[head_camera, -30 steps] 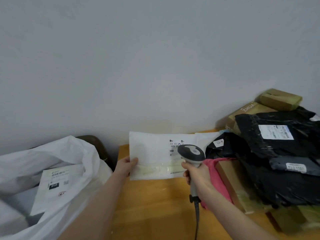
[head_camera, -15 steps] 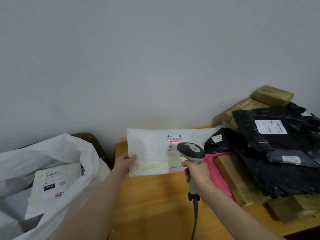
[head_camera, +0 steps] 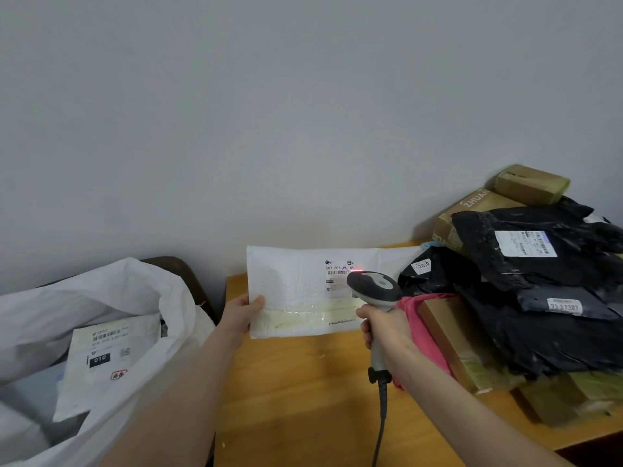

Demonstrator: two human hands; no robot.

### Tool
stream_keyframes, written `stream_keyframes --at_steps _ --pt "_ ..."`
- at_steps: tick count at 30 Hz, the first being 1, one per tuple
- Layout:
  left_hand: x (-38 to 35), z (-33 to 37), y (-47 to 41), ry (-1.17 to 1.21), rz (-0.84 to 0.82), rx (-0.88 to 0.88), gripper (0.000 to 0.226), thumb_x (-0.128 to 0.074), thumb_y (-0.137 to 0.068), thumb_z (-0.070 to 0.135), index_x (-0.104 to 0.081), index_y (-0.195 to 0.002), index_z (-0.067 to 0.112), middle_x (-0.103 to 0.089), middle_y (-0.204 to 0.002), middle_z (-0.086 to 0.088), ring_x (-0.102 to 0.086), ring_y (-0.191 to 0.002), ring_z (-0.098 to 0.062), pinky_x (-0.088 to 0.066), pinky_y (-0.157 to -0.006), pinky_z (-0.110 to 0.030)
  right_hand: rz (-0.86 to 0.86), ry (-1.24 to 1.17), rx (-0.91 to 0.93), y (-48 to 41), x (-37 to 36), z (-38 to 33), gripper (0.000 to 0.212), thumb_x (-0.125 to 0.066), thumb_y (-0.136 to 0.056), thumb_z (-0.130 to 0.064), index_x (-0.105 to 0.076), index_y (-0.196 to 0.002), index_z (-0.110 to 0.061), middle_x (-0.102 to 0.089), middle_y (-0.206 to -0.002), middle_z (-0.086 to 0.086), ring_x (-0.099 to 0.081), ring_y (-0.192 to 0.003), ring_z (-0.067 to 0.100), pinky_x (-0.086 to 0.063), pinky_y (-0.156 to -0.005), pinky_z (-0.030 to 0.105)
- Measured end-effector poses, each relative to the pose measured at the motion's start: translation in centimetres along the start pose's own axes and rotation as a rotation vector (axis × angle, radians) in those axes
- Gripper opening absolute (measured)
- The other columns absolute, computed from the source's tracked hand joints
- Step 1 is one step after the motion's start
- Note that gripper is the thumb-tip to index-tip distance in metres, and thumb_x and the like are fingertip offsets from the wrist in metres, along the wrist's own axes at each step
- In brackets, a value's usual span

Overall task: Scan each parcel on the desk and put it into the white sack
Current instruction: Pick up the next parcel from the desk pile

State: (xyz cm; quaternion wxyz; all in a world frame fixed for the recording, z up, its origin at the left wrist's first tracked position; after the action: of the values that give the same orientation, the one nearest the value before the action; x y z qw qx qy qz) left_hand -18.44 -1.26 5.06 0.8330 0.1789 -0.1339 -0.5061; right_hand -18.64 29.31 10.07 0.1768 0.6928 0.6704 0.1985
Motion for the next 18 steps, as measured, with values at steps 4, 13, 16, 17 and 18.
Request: stream_keyframes --at_steps 4,13,16,17,18 --pt "0.0 -0.2 -0.1 0.004 -0.007 -0.001 0.031 -0.056 -0.094 0.01 -0.056 -0.123 -0.001 -0.062 -0.119 -0.016 -0.061 -0.093 -0.026 -0.05 -0.083 -0.041 -0.024 -0.015 0.006 0.6 -0.1 0.0 0.022 -0.063 -0.082 -0.002 -0.057 -0.06 -0.001 -0.053 -0.05 0.008 -0.043 -0.039 0.018 -0.037 -0.045 0.027" --pt "-0.3 -0.5 -0.1 0.013 0.006 0.014 0.034 -0.057 -0.094 0.011 -0.055 -0.126 -0.001 -0.062 -0.117 -0.013 -0.059 -0.097 -0.027 -0.05 -0.086 -0.041 -0.034 -0.027 -0.001 1.0 0.0 0.1 0.02 -0.062 -0.082 -0.002 -0.056 -0.062 -0.002 -0.052 -0.049 0.006 -0.042 -0.038 0.016 -0.037 -0.045 0.027" --pt "-0.4 -0.5 -0.2 0.015 0.008 0.017 0.034 -0.058 -0.094 0.011 -0.056 -0.126 0.0 -0.062 -0.117 -0.013 -0.059 -0.097 -0.027 -0.05 -0.086 -0.042 -0.035 -0.018 0.001 1.1 -0.1 0.1 0.02 -0.062 -0.082 -0.002 -0.057 -0.062 -0.002 -0.052 -0.05 0.007 -0.043 -0.038 0.016 -0.037 -0.044 0.026" --pt "-0.4 -0.5 -0.2 0.016 0.006 0.018 0.034 -0.058 -0.093 0.011 -0.056 -0.126 0.0 -0.062 -0.114 -0.012 -0.059 -0.097 -0.027 -0.05 -0.085 -0.042 -0.035 -0.02 0.003 1.2 -0.2 0.1 0.021 -0.062 -0.082 -0.002 -0.056 -0.062 -0.002 -0.052 -0.049 0.007 -0.042 -0.038 0.016 -0.037 -0.044 0.026" --pt "-0.4 -0.6 -0.2 0.017 0.002 0.021 0.033 -0.058 -0.093 0.011 -0.056 -0.125 0.0 -0.063 -0.113 -0.011 -0.059 -0.097 -0.027 -0.05 -0.084 -0.042 -0.033 -0.025 0.005 1.3 -0.2 0.1 0.022 -0.062 -0.082 -0.001 -0.056 -0.061 -0.002 -0.052 -0.049 0.007 -0.042 -0.038 0.016 -0.036 -0.044 0.026"
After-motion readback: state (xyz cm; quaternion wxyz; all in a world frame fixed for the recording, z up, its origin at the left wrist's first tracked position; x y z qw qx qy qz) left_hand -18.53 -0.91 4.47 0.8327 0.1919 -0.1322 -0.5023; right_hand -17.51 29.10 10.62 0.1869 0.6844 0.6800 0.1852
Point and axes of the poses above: each hand's wrist, its own y-axis away from the middle knuckle, its own x-axis out of the back of the hand, z = x × y, the point moved 9 cm from there along -y, towards the middle knuckle
